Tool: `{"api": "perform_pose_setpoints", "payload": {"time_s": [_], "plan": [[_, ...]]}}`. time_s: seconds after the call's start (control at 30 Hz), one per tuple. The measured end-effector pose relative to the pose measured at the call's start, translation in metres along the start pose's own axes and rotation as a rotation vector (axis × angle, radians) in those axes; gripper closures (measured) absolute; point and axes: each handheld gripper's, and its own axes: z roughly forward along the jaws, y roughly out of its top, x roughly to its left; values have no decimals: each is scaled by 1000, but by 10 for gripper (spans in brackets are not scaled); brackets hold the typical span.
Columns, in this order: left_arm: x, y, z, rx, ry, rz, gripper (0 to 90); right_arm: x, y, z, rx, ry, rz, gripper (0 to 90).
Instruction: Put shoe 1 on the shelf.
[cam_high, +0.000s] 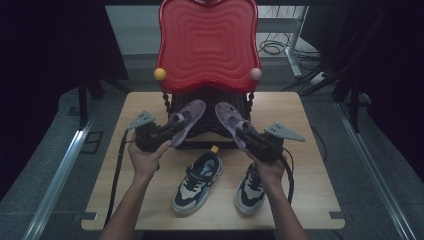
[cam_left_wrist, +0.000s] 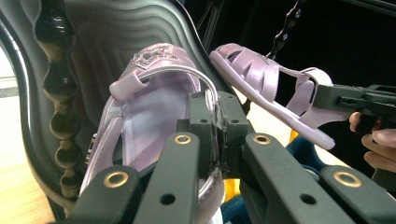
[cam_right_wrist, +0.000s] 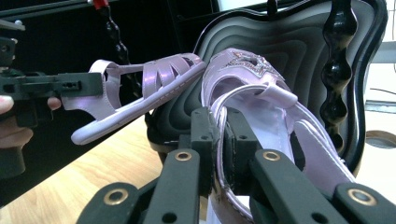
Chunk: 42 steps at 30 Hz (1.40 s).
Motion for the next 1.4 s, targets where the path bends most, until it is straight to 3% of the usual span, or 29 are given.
{"api": "perform_pose_setpoints", "payload": {"time_s": [0.4, 0.6, 1.1, 1.4], "plan": [[2, 4, 10, -29, 5, -9, 869, 4, 4, 14, -14, -19, -5, 843], [6, 4, 15, -33, 26, -2, 870, 5, 7, 19, -20, -24, -4, 843], [10, 12, 31, -62, 59, 20, 869, 9, 13, 45, -40, -91, -13, 843], [15, 12, 36, -86, 77, 13, 870, 11, 20, 57, -66, -126, -4, 843]]}}
